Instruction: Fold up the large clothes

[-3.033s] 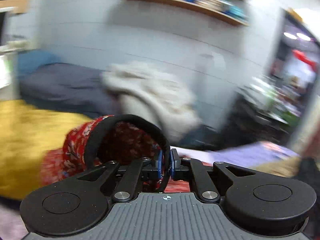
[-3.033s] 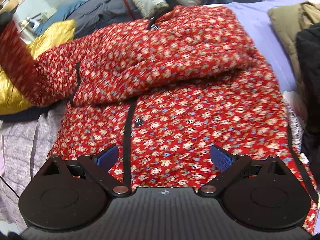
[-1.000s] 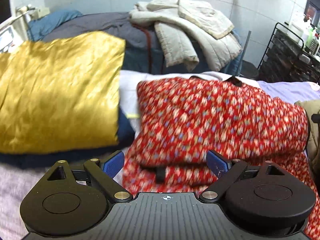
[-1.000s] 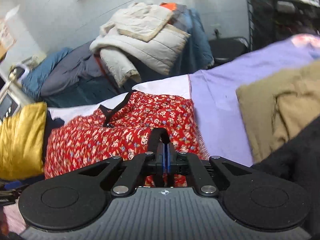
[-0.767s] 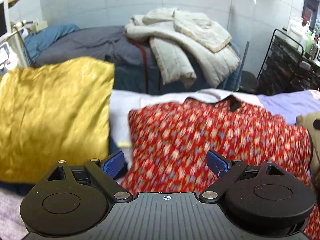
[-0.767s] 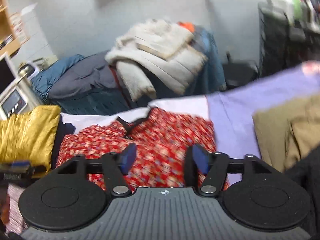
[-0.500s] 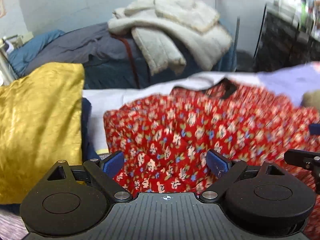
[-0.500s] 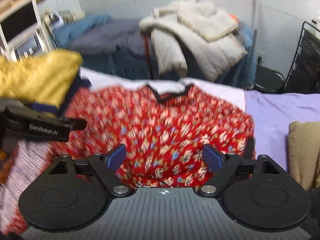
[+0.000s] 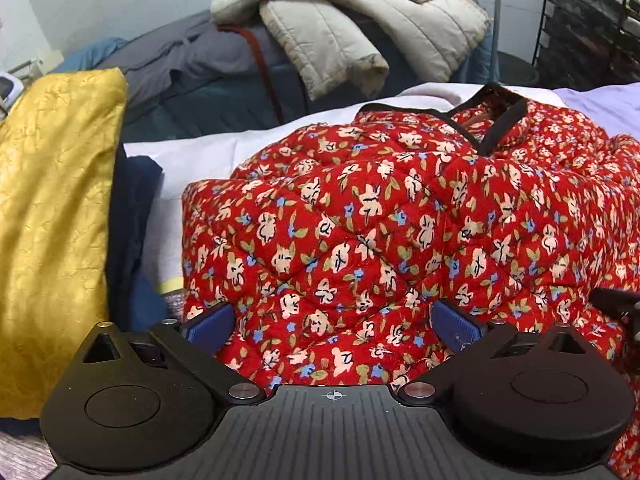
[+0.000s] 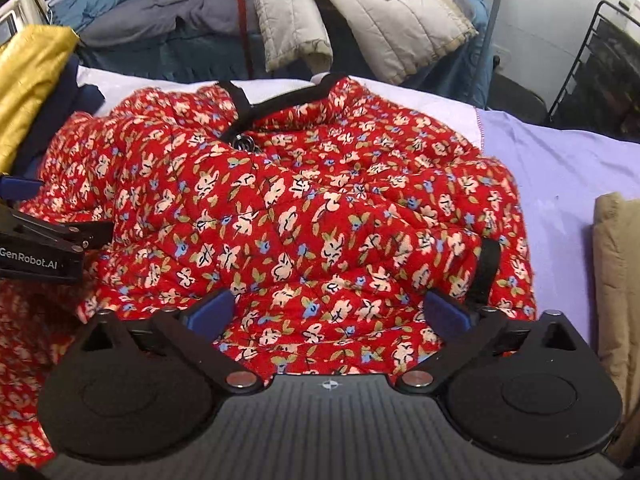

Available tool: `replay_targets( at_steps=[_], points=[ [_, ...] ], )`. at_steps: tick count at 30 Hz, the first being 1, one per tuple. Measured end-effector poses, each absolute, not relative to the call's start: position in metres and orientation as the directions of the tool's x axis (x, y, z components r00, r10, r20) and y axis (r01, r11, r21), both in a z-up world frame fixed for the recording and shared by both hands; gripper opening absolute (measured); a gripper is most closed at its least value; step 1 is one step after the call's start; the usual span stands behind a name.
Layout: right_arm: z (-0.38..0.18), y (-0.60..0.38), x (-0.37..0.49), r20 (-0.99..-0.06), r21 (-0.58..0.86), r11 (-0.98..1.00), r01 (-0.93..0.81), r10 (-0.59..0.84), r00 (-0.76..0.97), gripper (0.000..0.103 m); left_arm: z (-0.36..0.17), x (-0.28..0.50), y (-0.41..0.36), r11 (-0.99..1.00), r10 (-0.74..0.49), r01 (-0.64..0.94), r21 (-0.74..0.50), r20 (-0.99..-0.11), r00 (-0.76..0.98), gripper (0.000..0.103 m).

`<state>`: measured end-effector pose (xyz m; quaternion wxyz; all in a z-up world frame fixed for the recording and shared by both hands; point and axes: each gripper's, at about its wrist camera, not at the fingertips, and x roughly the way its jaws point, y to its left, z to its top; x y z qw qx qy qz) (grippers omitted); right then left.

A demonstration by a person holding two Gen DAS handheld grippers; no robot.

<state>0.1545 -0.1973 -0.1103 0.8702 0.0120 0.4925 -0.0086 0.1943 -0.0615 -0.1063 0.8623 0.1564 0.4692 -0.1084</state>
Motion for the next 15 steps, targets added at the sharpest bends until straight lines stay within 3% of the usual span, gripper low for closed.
replay_targets(
  at_steps=[15],
  points=[
    [-0.107, -0.195, 0.153, -0.854, 0.007, 0.999, 0.043, -0.016, 0.520, 0.103, -0.097, 0.182, -0.059, 0.917, -0.054, 0.359, 0.175, -0.837, 0.544, 0.103]
  ],
)
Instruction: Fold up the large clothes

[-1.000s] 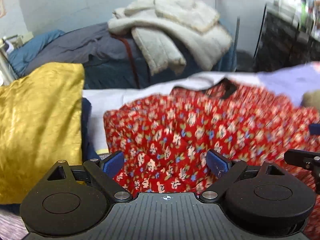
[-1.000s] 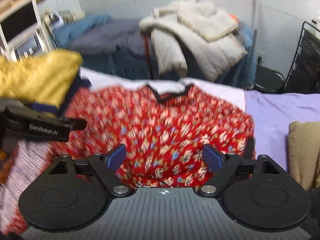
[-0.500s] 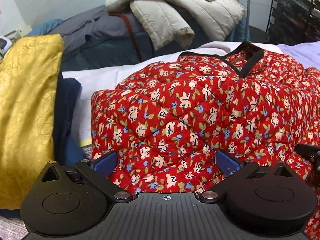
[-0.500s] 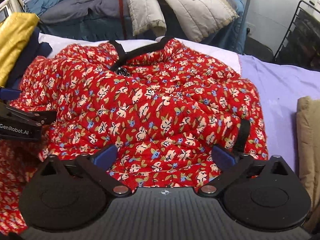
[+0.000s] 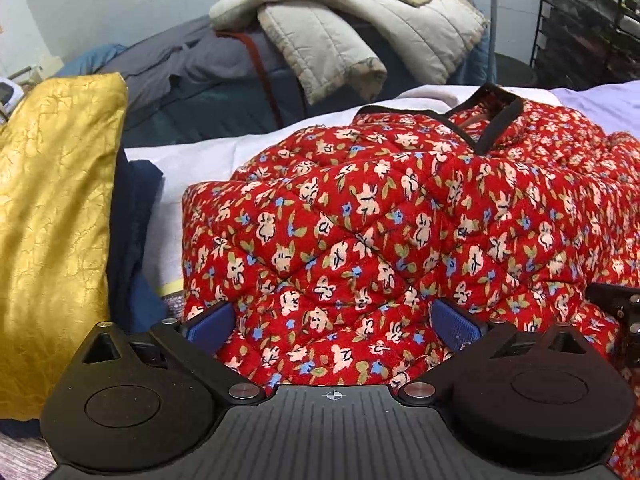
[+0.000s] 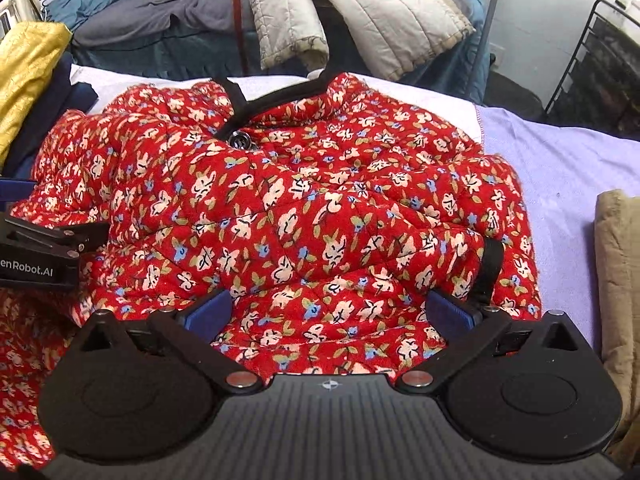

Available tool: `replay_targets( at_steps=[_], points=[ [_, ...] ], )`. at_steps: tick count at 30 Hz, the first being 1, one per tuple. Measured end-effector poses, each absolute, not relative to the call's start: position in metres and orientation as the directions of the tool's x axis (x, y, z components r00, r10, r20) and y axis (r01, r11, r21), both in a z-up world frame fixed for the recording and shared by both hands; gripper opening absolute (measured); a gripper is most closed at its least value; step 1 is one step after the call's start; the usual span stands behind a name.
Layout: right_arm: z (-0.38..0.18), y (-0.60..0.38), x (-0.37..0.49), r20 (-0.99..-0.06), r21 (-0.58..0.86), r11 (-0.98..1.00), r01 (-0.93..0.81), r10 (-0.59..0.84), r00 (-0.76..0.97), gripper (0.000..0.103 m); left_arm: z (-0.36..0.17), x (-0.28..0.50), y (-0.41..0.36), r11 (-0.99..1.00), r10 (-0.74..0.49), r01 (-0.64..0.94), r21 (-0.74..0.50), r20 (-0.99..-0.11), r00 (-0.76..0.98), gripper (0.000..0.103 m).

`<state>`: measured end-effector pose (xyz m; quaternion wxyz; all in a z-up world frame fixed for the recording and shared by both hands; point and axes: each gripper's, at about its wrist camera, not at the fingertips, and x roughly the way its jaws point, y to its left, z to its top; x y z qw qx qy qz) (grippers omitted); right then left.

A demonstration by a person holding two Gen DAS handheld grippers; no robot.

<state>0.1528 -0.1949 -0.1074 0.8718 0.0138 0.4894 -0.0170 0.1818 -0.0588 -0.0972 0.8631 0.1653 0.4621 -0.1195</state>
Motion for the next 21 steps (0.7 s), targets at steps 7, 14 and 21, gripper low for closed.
replay_targets(
  at_steps=[7, 14, 21],
  points=[
    [-0.069, -0.199, 0.106, -0.781, 0.131, 0.989, 0.073, 0.057, 0.622, 0.103, -0.072, 0.148, -0.038, 0.916, -0.064, 0.355, 0.188, -0.805, 0.590, 0.103],
    [-0.013, -0.207, 0.008, -0.588, 0.049, 0.994, 0.102, -0.054, 0.807, 0.103, -0.037, 0.073, 0.011, 0.919, -0.105, 0.342, 0.195, -0.716, 0.690, 0.103],
    [0.013, -0.214, -0.071, -0.542, -0.137, 0.979, 0.150, -0.201, 0.816, 0.103, -0.004, -0.009, 0.076, 0.925, -0.133, 0.332, 0.184, -0.663, 0.737, 0.103]
  ],
)
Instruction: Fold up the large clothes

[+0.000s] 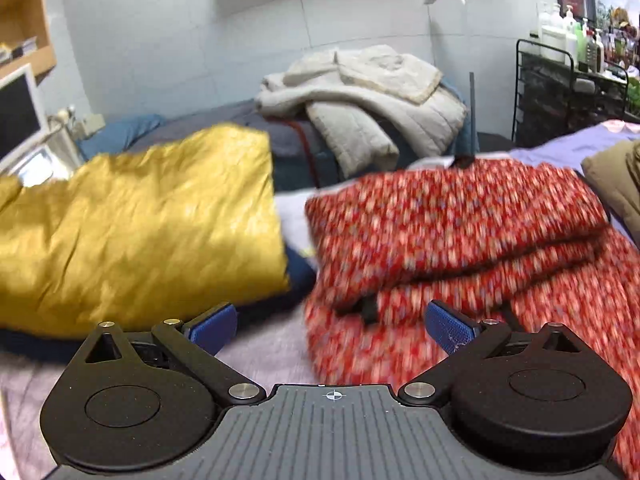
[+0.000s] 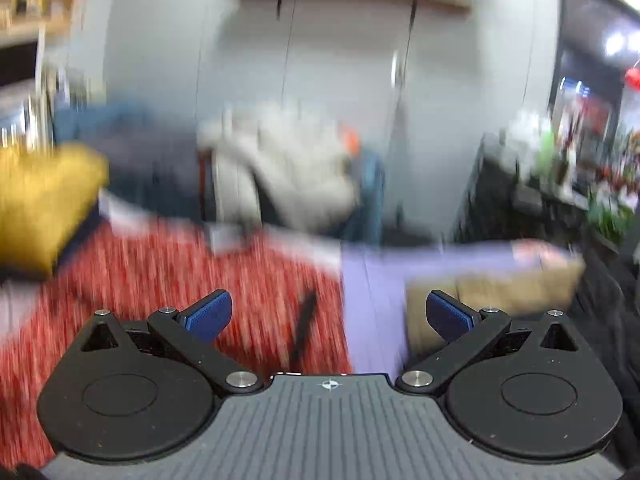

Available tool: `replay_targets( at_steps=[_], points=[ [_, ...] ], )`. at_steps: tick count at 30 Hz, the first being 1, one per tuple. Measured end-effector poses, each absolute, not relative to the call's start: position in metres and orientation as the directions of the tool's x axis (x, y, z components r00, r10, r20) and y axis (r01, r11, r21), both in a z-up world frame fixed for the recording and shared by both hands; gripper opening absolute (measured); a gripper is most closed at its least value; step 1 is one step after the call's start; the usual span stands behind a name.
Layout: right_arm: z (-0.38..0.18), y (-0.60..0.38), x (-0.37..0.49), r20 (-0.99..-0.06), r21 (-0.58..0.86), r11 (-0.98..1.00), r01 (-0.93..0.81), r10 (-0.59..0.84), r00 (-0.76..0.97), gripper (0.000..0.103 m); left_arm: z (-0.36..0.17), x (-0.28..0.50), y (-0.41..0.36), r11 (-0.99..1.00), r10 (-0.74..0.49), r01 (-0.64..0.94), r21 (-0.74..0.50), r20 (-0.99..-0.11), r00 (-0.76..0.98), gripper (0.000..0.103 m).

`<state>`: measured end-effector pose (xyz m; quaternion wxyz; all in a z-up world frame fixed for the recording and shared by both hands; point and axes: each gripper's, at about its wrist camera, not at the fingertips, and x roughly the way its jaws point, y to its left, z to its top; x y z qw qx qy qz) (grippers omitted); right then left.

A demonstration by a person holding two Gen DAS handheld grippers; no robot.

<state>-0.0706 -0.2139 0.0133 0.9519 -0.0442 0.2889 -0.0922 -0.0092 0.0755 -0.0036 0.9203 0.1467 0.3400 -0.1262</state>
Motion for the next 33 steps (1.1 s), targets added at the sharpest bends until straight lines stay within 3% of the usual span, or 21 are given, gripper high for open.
replay_targets(
  at_steps=[3, 8, 13, 18, 26, 33],
  points=[
    [-0.006, -0.225, -0.091, -0.673, -0.076, 0.994, 0.074, -0.106, 0.732, 0.103, -0.015, -0.023, 0.095, 0.945, -0.074, 0.284, 0.163, -0.737, 0.671, 0.103],
    [-0.031, -0.236, -0.121, -0.812, 0.133, 0.978, 0.159, 0.016, 0.584, 0.103, -0.036, -0.048, 0.118, 0.948, -0.060, 0.287, 0.139, -0.807, 0.588, 0.103],
    [-0.046, -0.230, -0.147, -0.882, 0.114, 0.978, 0.177, 0.018, 0.470, 0.101, -0.050, -0.071, 0.127, 0.927, -0.063, 0.346, 0.147, -0.847, 0.528, 0.103],
    [-0.054, -0.247, -0.168, -0.913, 0.134, 0.962, 0.239, 0.026, 0.406, 0.100, -0.060, -0.083, 0.135, 0.926, -0.097, 0.366, 0.094, -0.877, 0.470, 0.103],
    [-0.099, -0.280, -0.173, -0.924, 0.327, 0.868, 0.373, 0.212, 0.318, 0.098, -0.088, -0.093, 0.126, 0.901, -0.155, 0.435, 0.016, -0.922, 0.355, 0.103],
    [-0.103, -0.274, -0.173, -0.932, 0.309, 0.887, 0.343, 0.212, 0.293, 0.072, -0.099, -0.102, 0.110, 0.893, -0.143, 0.449, 0.025, -0.931, 0.336, 0.103]
  ],
)
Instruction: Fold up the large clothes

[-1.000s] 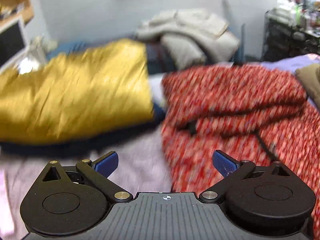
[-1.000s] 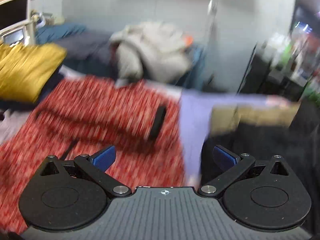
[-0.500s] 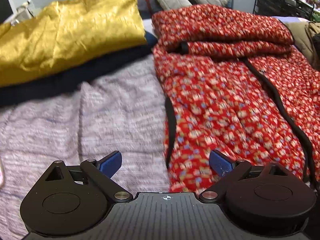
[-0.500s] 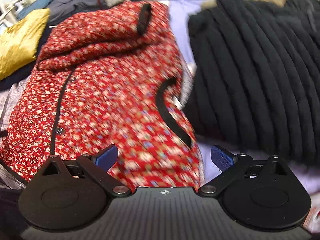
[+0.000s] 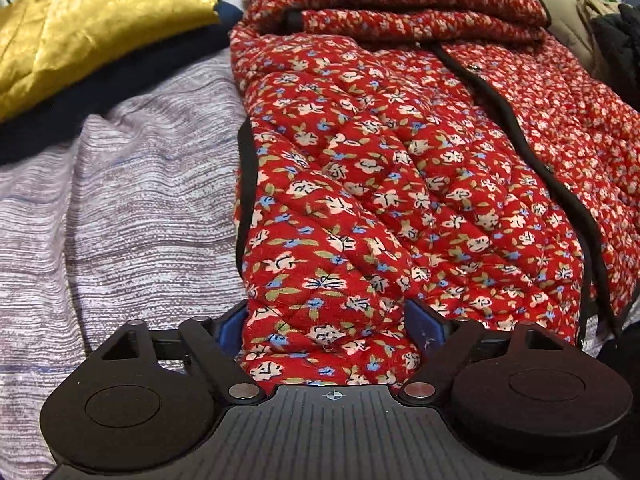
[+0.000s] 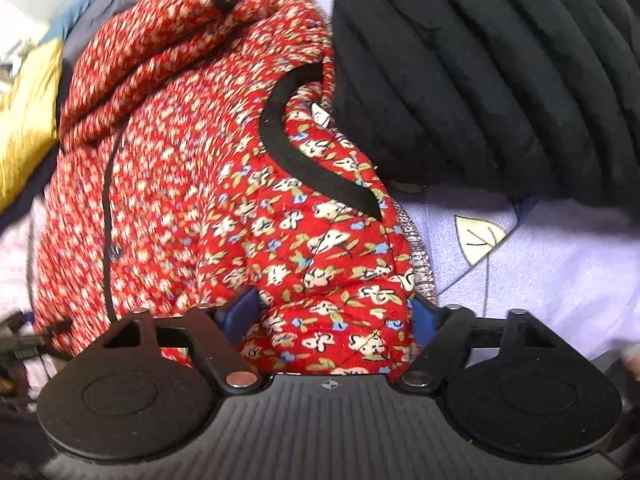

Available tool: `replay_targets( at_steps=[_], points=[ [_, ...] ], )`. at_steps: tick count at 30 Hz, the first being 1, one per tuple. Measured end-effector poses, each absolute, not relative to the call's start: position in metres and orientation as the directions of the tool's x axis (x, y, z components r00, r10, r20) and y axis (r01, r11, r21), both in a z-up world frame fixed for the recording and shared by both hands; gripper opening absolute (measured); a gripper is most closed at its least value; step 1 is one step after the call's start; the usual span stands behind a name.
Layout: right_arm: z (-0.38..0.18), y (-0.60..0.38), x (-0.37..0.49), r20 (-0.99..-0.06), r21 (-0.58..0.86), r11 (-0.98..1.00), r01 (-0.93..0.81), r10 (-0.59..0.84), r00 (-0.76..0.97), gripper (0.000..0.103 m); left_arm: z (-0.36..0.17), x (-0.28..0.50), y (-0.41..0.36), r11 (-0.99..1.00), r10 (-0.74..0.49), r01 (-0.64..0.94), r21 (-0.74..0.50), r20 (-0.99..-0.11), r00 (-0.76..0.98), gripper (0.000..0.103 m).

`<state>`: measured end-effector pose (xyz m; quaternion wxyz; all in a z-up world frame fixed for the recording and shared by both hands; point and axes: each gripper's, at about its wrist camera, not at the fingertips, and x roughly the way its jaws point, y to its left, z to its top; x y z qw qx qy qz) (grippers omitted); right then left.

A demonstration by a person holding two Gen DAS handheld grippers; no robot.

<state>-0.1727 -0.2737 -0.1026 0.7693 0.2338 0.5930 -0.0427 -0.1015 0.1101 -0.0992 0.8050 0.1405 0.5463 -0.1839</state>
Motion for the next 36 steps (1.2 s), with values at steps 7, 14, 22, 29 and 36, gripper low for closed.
replay_targets(
  at_steps=[7, 14, 22, 29, 36],
  points=[
    [-0.080, -0.272, -0.165, -0.948, 0.274, 0.930, 0.243, 0.220, 0.229, 0.035, -0.088, -0.095, 0.112, 0.897, -0.160, 0.441, -0.009, -0.939, 0.306, 0.103],
    [-0.056, -0.261, -0.154, -0.941, 0.298, 0.940, 0.168, 0.260, 0.219, 0.023, -0.074, -0.093, 0.104, 0.867, -0.162, 0.498, 0.012, -0.938, 0.305, 0.090],
    [-0.029, -0.281, -0.138, -0.876, 0.468, 0.848, 0.251, 0.406, 0.262, 0.021, -0.036, -0.069, 0.109, 0.880, -0.236, 0.470, -0.067, -0.921, 0.310, 0.085],
    [-0.008, -0.290, -0.100, -0.769, 0.632, 0.716, 0.295, 0.532, 0.355, 0.020, 0.000, -0.036, 0.097, 0.880, -0.265, 0.469, -0.072, -0.894, 0.360, 0.083],
    [0.035, -0.321, -0.010, -0.652, 0.741, 0.620, 0.257, 0.576, 0.493, 0.019, 0.056, 0.047, 0.084, 0.908, -0.293, 0.415, -0.060, -0.799, 0.525, 0.080]
  ],
)
